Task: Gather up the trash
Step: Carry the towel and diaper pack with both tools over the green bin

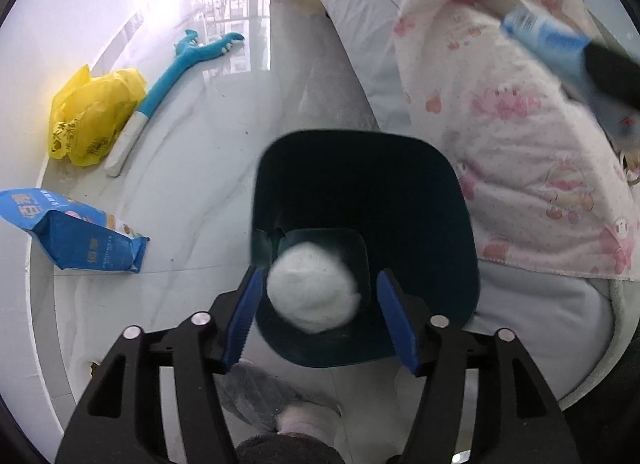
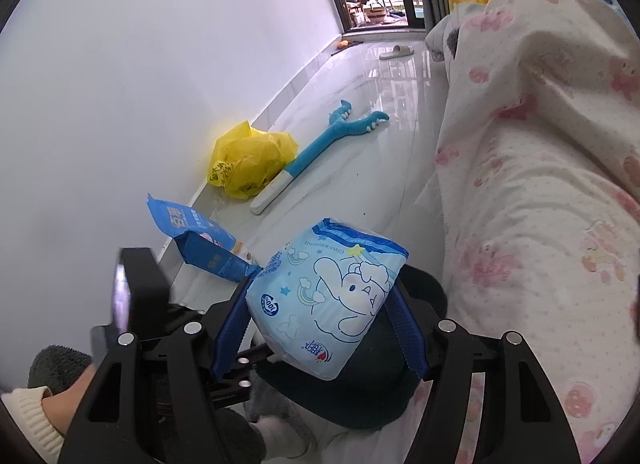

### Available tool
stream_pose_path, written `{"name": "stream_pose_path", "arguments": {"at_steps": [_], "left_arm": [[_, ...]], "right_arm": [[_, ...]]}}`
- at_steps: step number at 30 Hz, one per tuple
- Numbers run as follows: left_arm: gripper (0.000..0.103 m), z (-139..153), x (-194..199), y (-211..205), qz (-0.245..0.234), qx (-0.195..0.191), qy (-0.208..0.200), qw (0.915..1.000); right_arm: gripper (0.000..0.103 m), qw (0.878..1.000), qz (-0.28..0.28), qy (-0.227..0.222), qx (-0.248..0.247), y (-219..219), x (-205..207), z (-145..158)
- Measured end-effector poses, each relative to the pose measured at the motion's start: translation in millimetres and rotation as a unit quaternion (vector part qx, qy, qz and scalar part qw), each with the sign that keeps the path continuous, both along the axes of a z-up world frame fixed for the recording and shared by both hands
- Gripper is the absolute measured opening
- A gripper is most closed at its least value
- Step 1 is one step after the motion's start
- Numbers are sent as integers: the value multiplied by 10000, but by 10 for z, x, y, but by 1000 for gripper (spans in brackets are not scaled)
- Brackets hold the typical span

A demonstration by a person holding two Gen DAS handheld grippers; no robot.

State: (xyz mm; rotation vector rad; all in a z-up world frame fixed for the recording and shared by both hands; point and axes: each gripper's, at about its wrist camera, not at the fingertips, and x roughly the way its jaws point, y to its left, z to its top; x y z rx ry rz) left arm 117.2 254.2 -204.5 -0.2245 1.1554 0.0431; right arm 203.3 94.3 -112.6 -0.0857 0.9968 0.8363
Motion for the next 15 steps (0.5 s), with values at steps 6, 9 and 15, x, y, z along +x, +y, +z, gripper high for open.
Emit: {"name": "stream_pose_path", "arguments": {"at_steps": [6,9,15], "left_arm": [[77,182,-130,181,147,77,-331,9993],[78,263,-190,259,225,154,-477,9985],[82,434,-318,318,138,430,-774,9960]], "right_arm": [[67,9998,21,93,-174,179,19,-168],[67,9995,44,203,-234,280,26,-275],[67,9982,98,375,-451,515,10,-530]]}}
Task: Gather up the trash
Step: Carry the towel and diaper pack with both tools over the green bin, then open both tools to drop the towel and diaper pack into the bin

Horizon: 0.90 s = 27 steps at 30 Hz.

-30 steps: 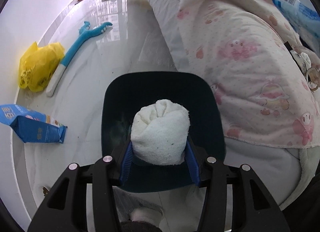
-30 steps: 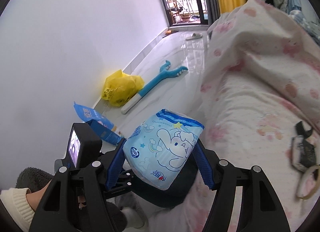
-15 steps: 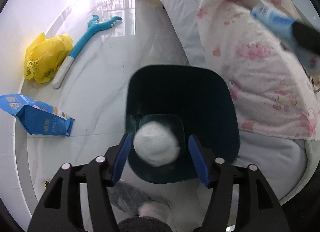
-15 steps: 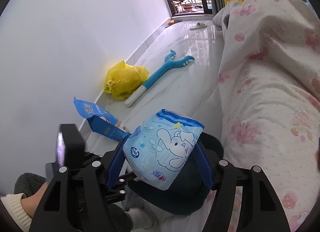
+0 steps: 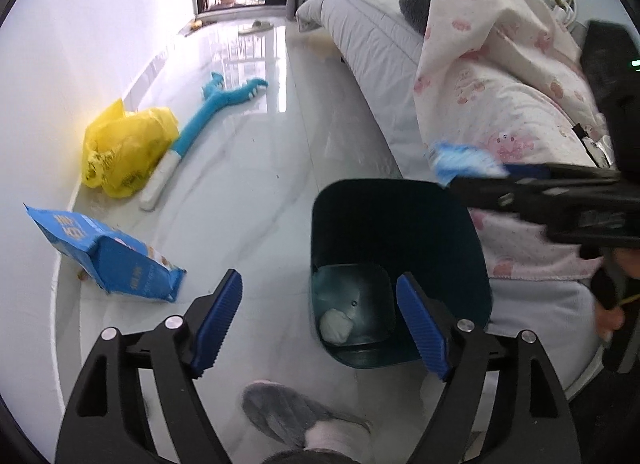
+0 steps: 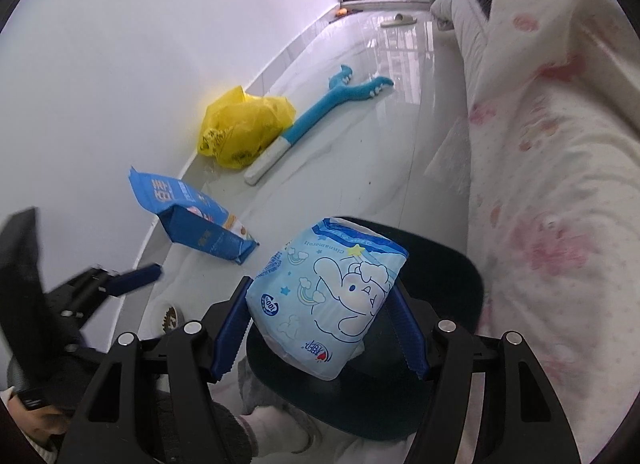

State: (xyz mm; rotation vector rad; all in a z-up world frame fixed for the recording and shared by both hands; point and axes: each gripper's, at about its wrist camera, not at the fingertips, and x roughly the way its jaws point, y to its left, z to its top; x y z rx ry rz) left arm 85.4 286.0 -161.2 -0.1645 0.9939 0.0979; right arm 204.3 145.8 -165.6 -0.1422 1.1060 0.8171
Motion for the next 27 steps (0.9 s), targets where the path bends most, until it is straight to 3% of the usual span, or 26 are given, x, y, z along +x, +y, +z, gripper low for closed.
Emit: {"name": "stream_pose_path", "arguments": {"at_steps": [19,27], "left_arm": [[85,475,-393,335,182,170,-718,9971],[85,664,-460,360,204,97,-995,9948]], "right_arm": [[69,9968,-174,592,-505,295,41,-753],[71,9949,-136,516,-850,346,-4,-912]]}}
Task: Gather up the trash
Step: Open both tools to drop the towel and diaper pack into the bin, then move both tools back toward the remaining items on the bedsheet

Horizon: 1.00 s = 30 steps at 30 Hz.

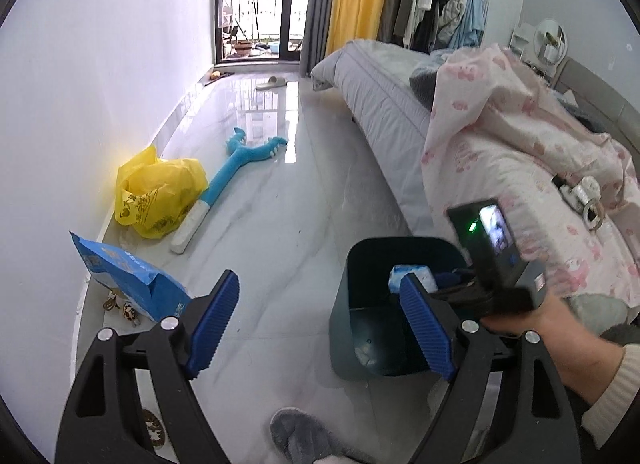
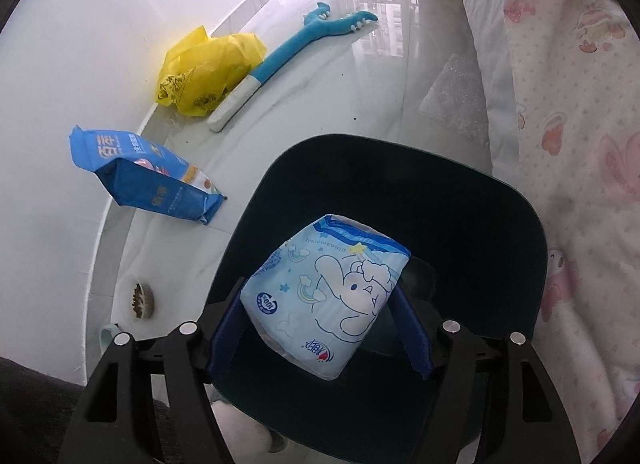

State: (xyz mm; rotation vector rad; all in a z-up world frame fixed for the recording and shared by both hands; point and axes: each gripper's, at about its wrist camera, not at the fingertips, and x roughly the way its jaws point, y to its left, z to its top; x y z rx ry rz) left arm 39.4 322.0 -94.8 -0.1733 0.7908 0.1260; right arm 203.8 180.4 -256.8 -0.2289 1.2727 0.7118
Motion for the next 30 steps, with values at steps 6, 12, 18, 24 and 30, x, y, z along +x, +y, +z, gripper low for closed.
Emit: {"name": "stream_pose_path", "arguments": {"at_steps": [6,12,18,24,30], "left_arm": [[85,213,15,-116,-95,-81,-331,9994],[85,352,46,-333,-296,54,-584,9978],[85,513,76,-487,-385,12,-825,9958],[85,608,143,-656,-485,53,-948,9943],[85,757,218,-868,-589,-62,-1142,9917]], "right_arm": [[87,9999,41,-108,-54,-87,-48,20],[91,9990,86,-328,294,-133,-75,301],[91,9956,202,-684,602,-291,-127,674],[91,9906,241,-1081,798,-536,-133,1019],[91,9857,124,-1340,1014,-871,-85,1285]]}}
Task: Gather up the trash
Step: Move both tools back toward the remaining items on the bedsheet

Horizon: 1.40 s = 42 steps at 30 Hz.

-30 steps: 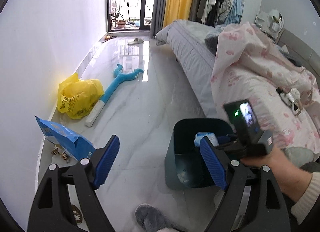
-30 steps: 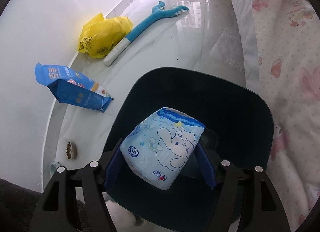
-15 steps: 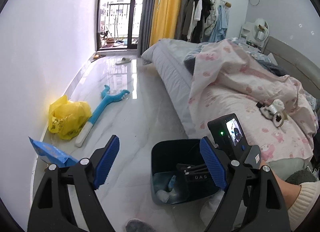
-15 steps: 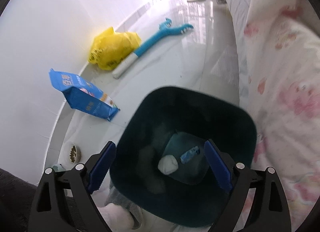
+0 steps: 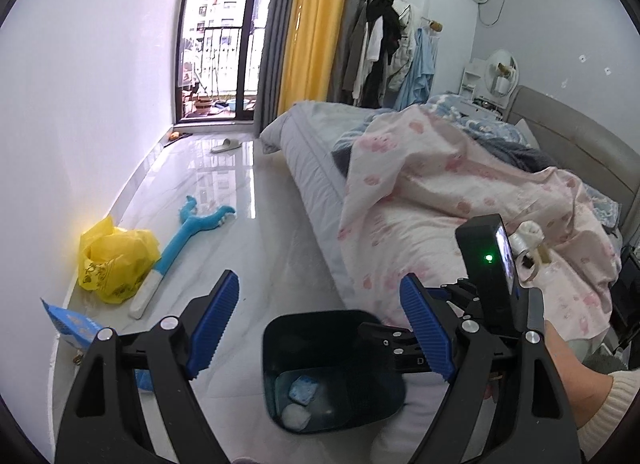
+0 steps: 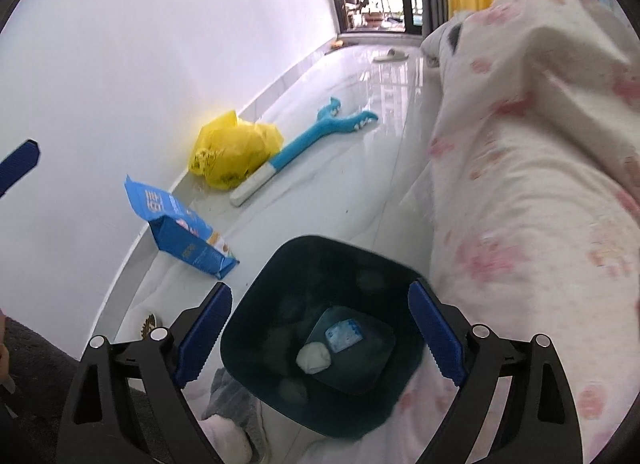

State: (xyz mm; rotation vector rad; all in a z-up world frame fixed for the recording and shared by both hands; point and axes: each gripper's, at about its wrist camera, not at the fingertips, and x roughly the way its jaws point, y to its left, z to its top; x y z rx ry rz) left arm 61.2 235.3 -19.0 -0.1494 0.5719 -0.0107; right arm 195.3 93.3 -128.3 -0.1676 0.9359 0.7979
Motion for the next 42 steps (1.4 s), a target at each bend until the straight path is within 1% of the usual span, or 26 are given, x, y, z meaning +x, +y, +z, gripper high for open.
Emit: {"name": "stream_pose_path", "arguments": {"at_steps": [3,7,11,15,19,25,33,37,42], "left_arm": [[85,66,44,-120,-55,-17,-61,10000],[85,130,142,-343,-126,49,-126,9998],[85,153,229,-554,-240,50,-162,9996],[85,123,320,-771,-396,99,-131,9991],[85,75,404,-952,-547,78,-91,9984],[85,18,519,-1180,-683,24,-29,9977],[85,-61,695,-1506,-890,-70,37,9960],[83,-119,804,-1671,-1000,-120,105,9949],[81,-171,891,-1840,-1155,-209,155,9930]], "right_arm": [[91,9998,4,-161,77,-164,-6,108],[91,9990,53,-435,56,-376,-39,229],[91,9976,-33,-679,141,-625,-46,376],[91,9958,-162,-872,211,-923,-20,507],[92,9942,-369,-979,231,-1225,31,566],[92,9921,-610,-1062,287,-1614,103,592],[93,9901,-798,-1132,232,-2008,178,513],[93,9890,-853,-1174,279,-2185,185,498],[93,9884,-901,-1201,217,-2390,202,457]]}}
